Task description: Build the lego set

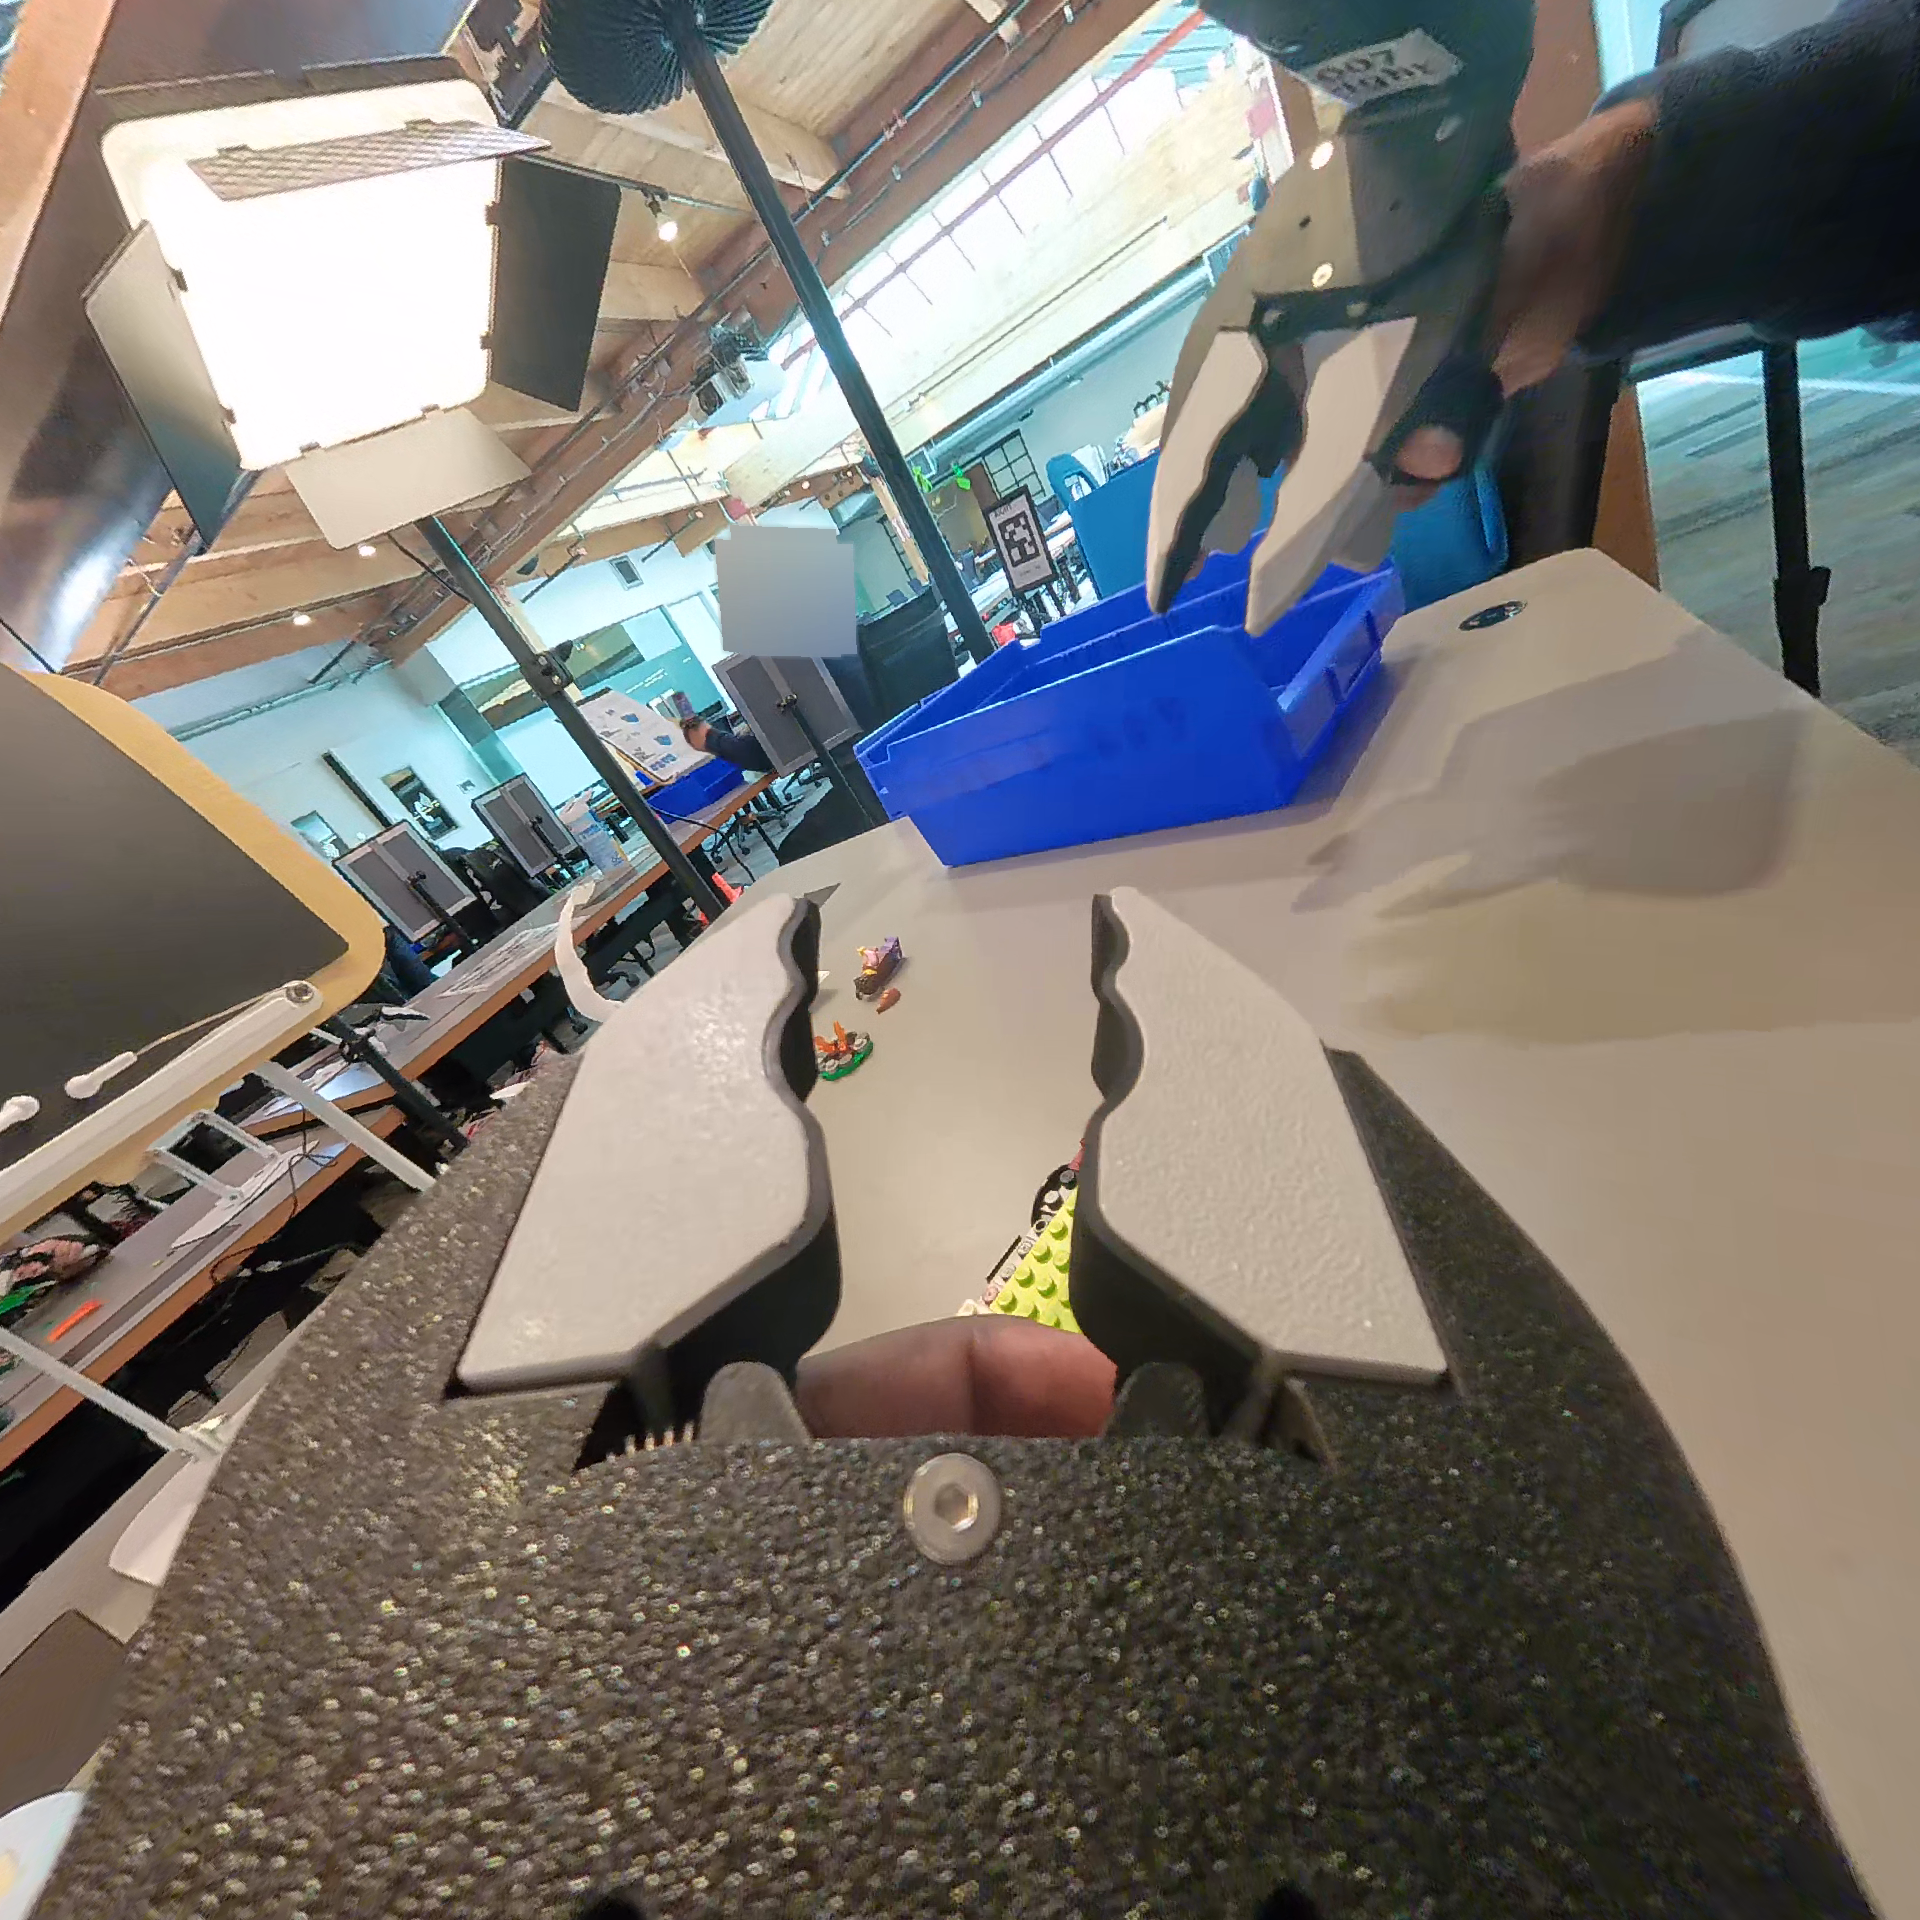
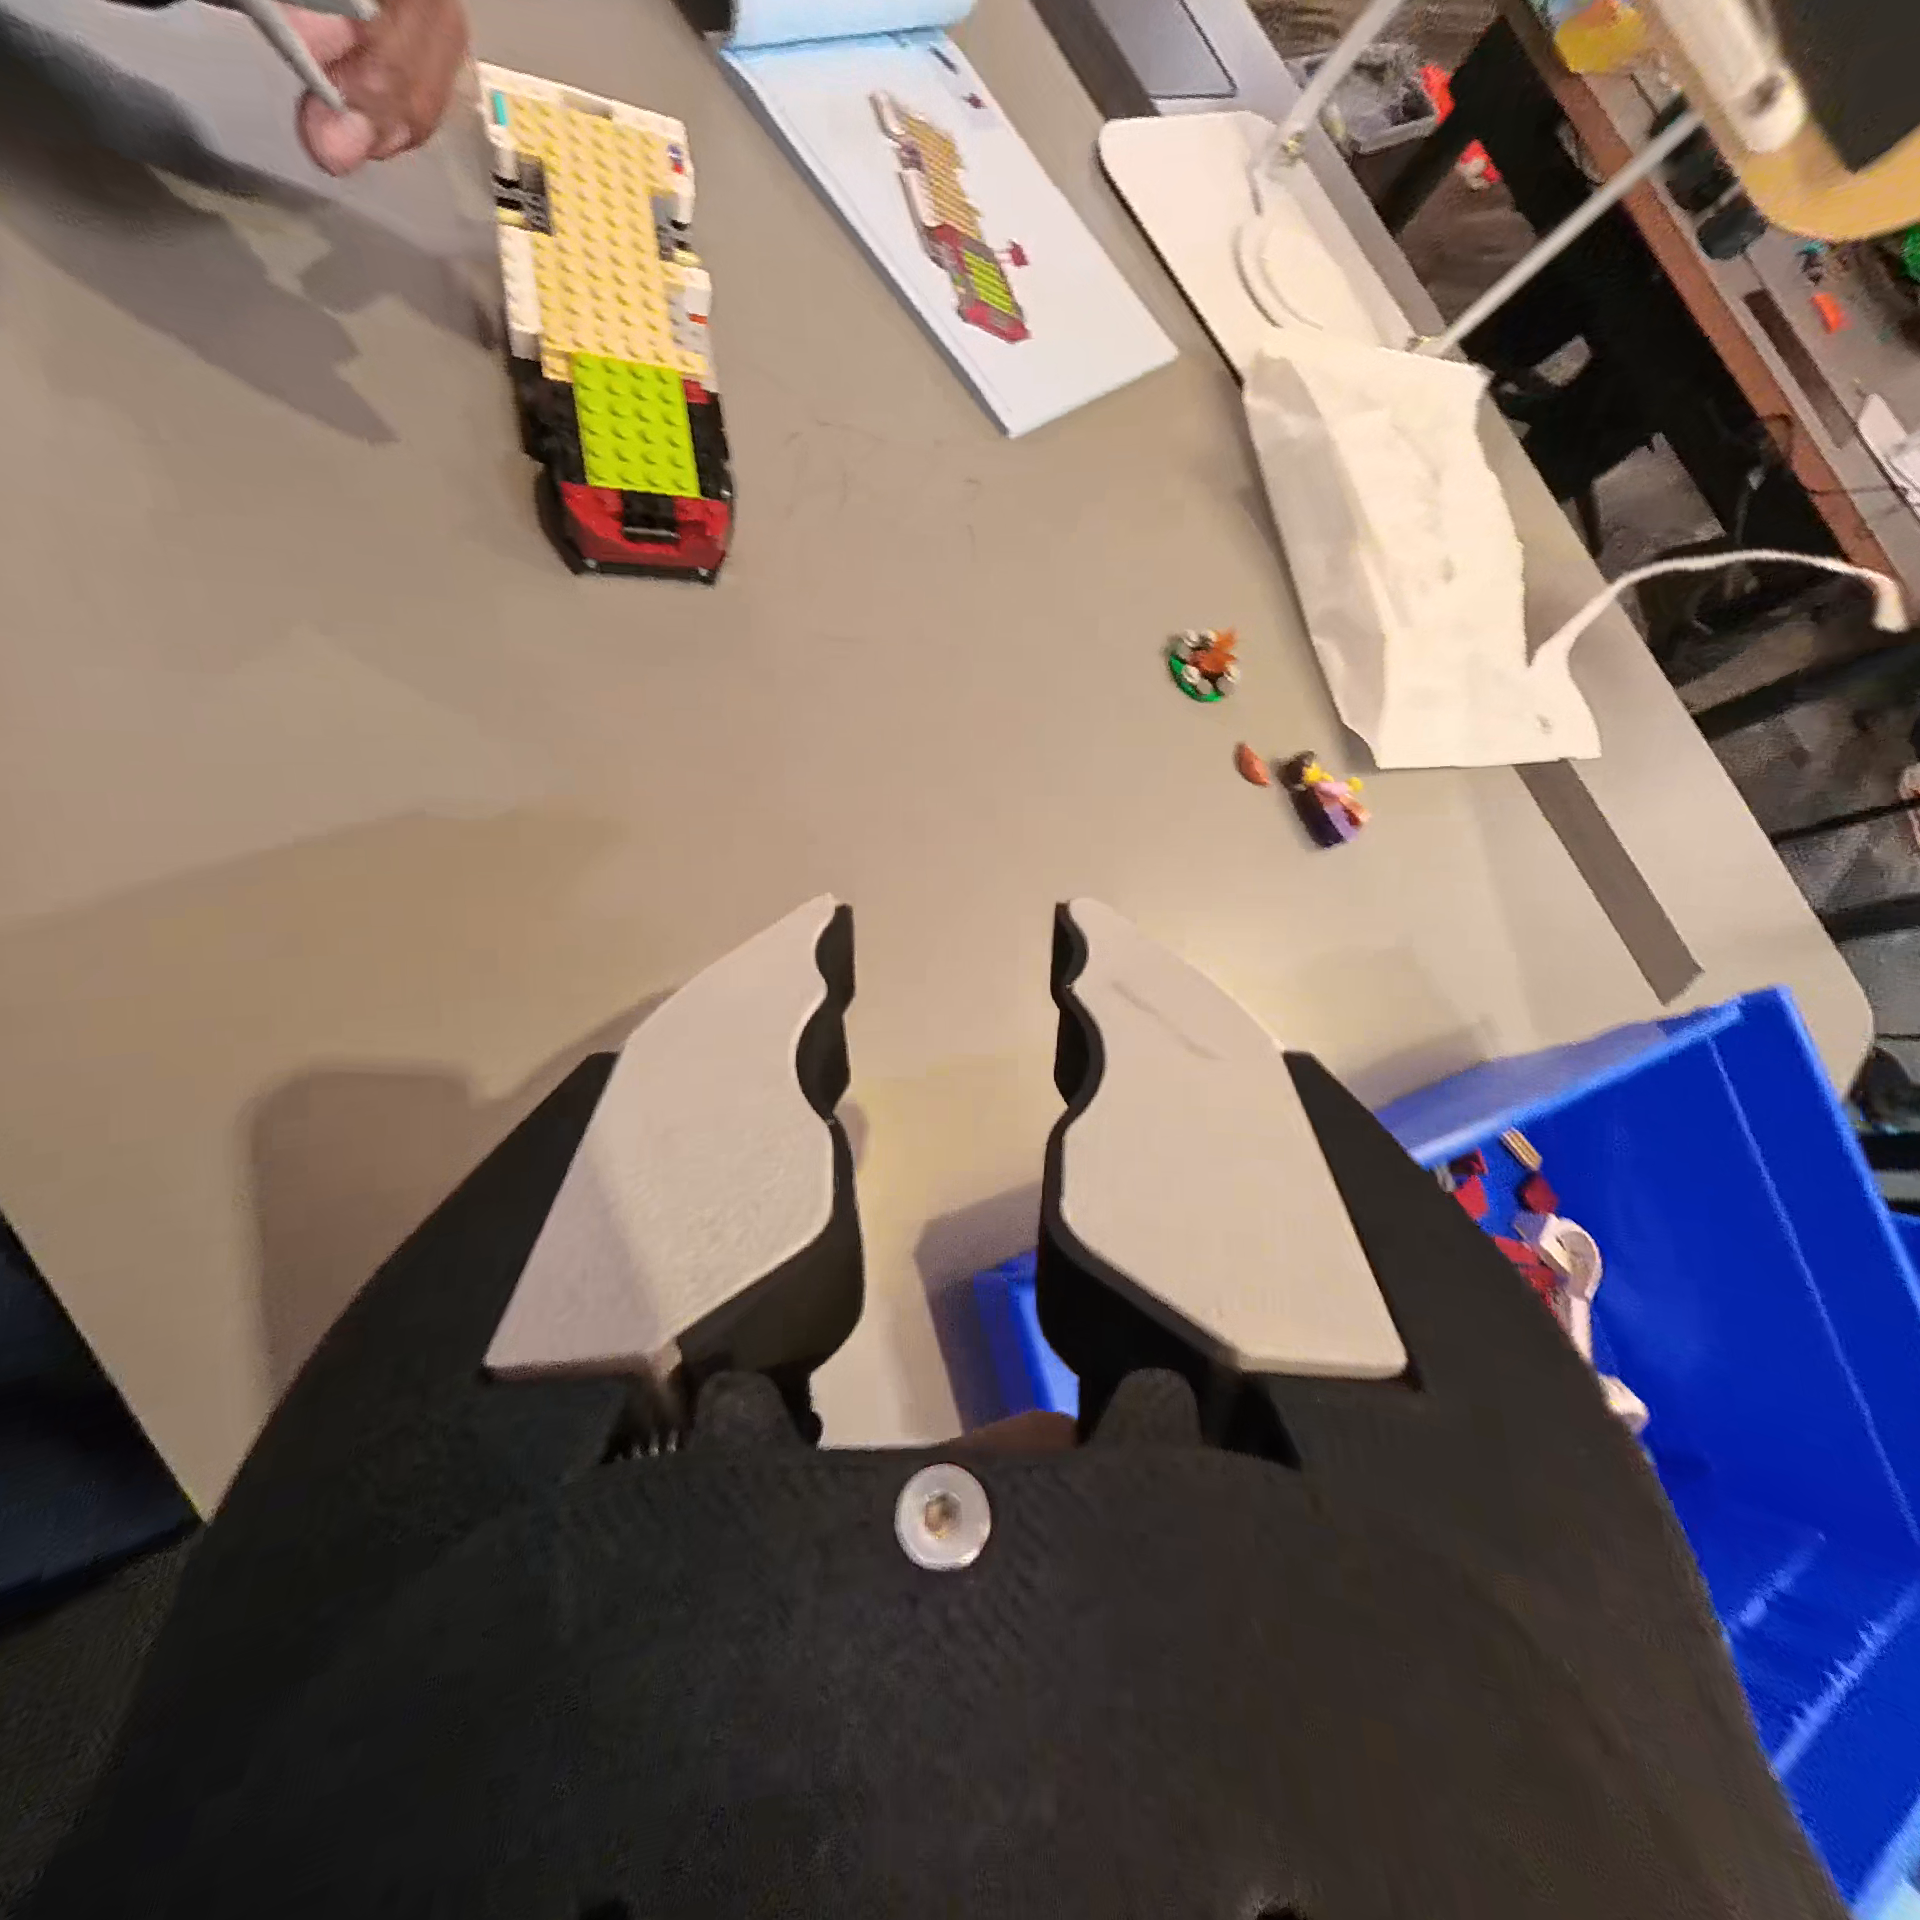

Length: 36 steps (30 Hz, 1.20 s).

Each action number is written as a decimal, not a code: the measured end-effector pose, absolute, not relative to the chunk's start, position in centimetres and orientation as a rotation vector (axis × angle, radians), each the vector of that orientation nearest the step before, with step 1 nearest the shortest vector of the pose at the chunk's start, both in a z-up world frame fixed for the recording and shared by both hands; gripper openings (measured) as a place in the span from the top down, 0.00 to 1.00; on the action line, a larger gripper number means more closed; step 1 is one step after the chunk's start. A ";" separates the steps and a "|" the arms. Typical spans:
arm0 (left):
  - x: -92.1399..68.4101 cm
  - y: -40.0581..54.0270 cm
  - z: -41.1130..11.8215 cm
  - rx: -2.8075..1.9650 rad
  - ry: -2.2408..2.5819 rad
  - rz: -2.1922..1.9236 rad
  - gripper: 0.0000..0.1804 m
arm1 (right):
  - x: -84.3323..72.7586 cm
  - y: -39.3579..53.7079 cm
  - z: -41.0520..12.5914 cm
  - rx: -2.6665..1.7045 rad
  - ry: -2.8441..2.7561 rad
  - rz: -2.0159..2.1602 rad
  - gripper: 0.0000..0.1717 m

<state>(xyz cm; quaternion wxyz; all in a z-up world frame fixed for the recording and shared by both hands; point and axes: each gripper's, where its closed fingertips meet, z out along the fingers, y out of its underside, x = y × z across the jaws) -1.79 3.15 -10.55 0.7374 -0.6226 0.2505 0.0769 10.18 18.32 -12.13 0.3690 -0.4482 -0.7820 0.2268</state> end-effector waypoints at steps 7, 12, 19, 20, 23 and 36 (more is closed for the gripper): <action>-1.7 3.6 -11.7 -1.413 0.573 0.179 0.72 | 12.1 22.6 -11.4 -1.228 -1.987 0.458 0.79; -1.3 3.8 -13.2 -1.466 0.630 0.199 0.72 | 15.3 28.5 -11.6 -1.340 -1.984 0.274 0.79; -1.4 4.6 -13.9 -1.506 0.657 0.231 0.72 | 18.9 36.8 -13.0 -1.424 -2.082 0.020 0.78; -1.7 4.8 -13.9 -1.514 0.649 0.243 0.72 | 18.9 37.5 -13.3 -1.416 -2.112 -0.003 0.78; -2.3 5.1 -13.9 -1.533 0.618 0.275 0.72 | 17.7 38.8 -14.4 -1.350 -2.225 -0.036 0.78; -2.4 6.3 -14.5 -1.575 0.601 0.408 0.72 | 12.4 42.9 -22.7 -1.216 -2.808 -0.017 0.86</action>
